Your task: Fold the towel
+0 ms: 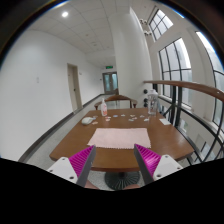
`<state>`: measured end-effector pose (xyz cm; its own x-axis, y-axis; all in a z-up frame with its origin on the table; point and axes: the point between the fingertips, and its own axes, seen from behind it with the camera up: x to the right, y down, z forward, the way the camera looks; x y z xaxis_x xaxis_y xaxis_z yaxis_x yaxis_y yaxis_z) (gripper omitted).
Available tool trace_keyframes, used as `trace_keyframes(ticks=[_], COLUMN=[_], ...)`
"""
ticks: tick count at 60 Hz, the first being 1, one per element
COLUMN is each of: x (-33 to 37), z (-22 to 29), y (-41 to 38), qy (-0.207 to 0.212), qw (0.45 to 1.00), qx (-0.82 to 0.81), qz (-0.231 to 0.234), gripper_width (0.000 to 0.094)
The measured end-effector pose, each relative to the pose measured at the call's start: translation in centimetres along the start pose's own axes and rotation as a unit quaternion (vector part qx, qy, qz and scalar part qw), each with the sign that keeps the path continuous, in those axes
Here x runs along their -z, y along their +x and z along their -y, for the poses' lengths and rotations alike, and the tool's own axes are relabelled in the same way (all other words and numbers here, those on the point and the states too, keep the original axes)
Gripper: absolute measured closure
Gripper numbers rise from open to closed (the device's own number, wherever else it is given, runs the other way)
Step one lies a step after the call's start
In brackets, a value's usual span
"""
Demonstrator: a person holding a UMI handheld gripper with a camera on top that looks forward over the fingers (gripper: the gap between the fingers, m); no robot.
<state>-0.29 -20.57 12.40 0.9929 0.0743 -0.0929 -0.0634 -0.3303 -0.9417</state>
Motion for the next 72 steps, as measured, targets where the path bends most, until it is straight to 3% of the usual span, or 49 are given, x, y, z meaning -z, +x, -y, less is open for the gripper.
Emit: trace_keyframes(ticks=[13,24,34,44,48,54,65,72], x=[-2.6,-9.9,-19.6,-26.7,-27.6,-28.4,-28.4,-26.9], z=[-1.4,-2.1,-1.5,-4.0,-5.4,-5.3,-4.6,0.4], y=[-4.0,-10.1,-12.6,-11.1,-11.3,-10.6,-10.9,-8.8], qy=[-0.029,-0.064,-0.089,-0.147,-0.172,-0.158,-0.145,-0.078], qw=[0.999,0.995,0.994,0.987,0.983,0.986,0.988,0.996], qx=[0.024,0.034,0.041,0.057,0.057,0.053,0.050,0.041], qz=[0.034,0.065,0.043,0.003,0.010,0.005,0.029,0.023], gripper_width=[0.0135,0.0144,0.0167,0.0225,0.0429,0.0905,0.0927,0.0928])
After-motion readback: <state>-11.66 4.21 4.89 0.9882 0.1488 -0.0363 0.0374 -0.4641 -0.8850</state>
